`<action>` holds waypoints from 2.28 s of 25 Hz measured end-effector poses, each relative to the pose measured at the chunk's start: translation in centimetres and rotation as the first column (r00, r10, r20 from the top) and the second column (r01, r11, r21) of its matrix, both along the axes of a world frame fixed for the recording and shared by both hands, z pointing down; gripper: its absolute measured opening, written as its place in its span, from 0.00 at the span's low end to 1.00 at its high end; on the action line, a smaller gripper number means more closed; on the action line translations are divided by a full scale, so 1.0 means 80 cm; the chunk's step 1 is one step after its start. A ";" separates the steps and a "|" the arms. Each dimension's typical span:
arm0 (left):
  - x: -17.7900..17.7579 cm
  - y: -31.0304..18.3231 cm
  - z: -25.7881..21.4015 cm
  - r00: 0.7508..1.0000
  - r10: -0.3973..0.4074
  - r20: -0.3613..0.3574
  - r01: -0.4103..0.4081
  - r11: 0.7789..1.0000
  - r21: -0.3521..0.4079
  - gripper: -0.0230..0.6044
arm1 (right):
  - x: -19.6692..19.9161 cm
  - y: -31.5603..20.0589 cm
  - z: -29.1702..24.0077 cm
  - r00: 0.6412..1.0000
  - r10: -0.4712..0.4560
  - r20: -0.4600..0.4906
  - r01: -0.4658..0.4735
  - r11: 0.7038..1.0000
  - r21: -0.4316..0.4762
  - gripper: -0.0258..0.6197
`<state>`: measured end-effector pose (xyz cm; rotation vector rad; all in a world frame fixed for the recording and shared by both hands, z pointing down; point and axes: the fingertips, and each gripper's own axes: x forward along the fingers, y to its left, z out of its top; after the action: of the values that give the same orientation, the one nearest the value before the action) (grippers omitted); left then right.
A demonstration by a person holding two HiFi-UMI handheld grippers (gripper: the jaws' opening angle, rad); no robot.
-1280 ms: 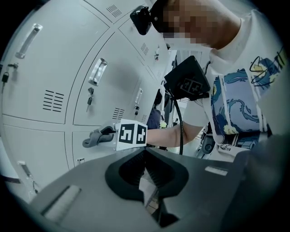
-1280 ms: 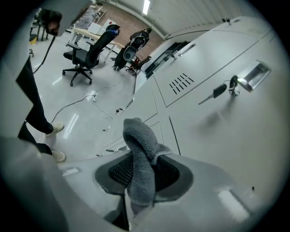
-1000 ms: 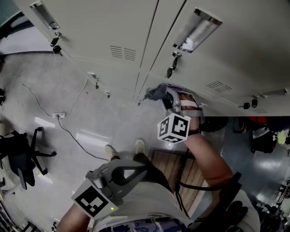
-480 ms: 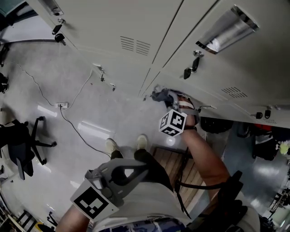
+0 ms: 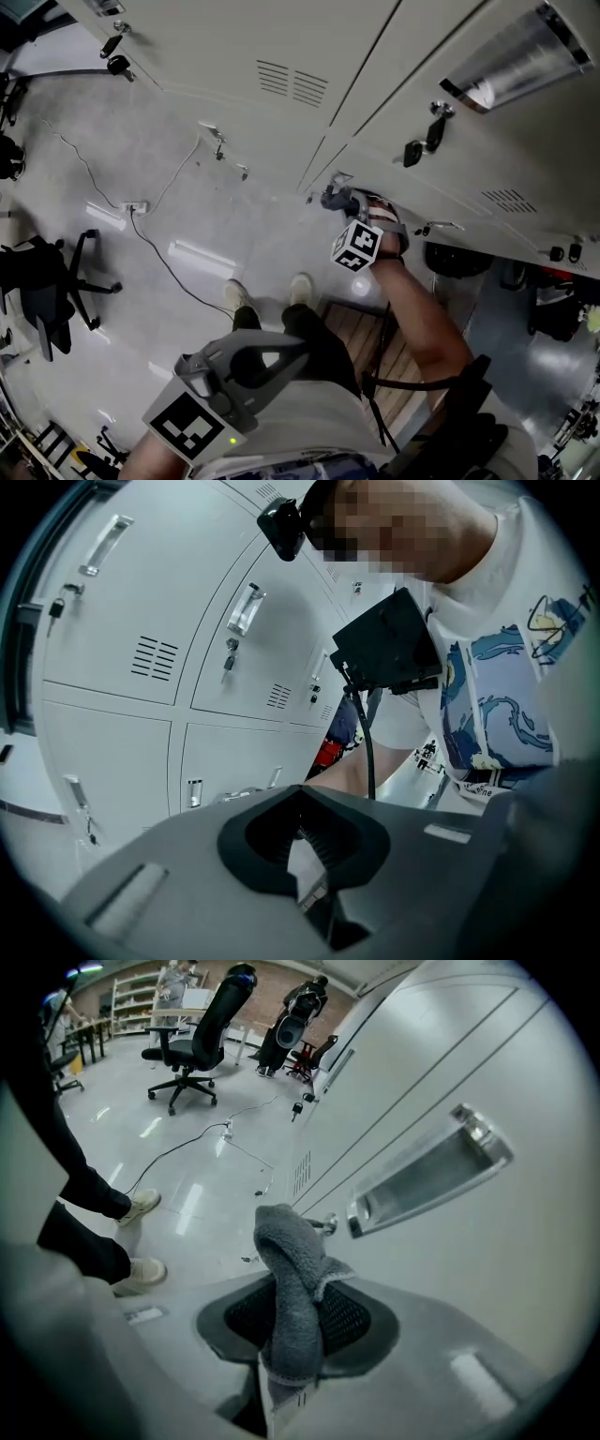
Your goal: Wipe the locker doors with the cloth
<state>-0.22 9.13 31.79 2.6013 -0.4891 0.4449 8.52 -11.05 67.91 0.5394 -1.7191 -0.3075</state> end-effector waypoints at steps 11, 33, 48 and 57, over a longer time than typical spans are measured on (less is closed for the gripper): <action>0.002 -0.003 0.010 1.000 -0.025 0.010 0.025 1.000 -0.015 0.04 | 0.012 0.002 0.097 0.996 -0.001 -0.091 -0.008 0.996 -0.091 0.21; 0.024 0.007 -0.033 0.993 0.101 -0.063 -0.096 0.992 0.077 0.04 | -0.013 0.047 -0.281 0.993 -0.055 0.101 0.027 0.964 0.263 0.21; 0.002 0.024 -0.037 0.992 0.106 -0.064 -0.101 0.992 0.075 0.04 | -0.032 -0.008 -0.289 0.997 -0.028 0.075 0.005 0.956 0.293 0.21; -0.005 0.018 -0.032 0.995 0.087 -0.046 -0.084 0.994 0.064 0.04 | -0.037 -0.014 -0.224 0.998 -0.025 0.053 0.013 0.977 0.212 0.21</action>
<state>-0.66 10.57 29.22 2.6939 -0.3825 0.3990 5.56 -12.20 49.96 0.6929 -1.7561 -0.4975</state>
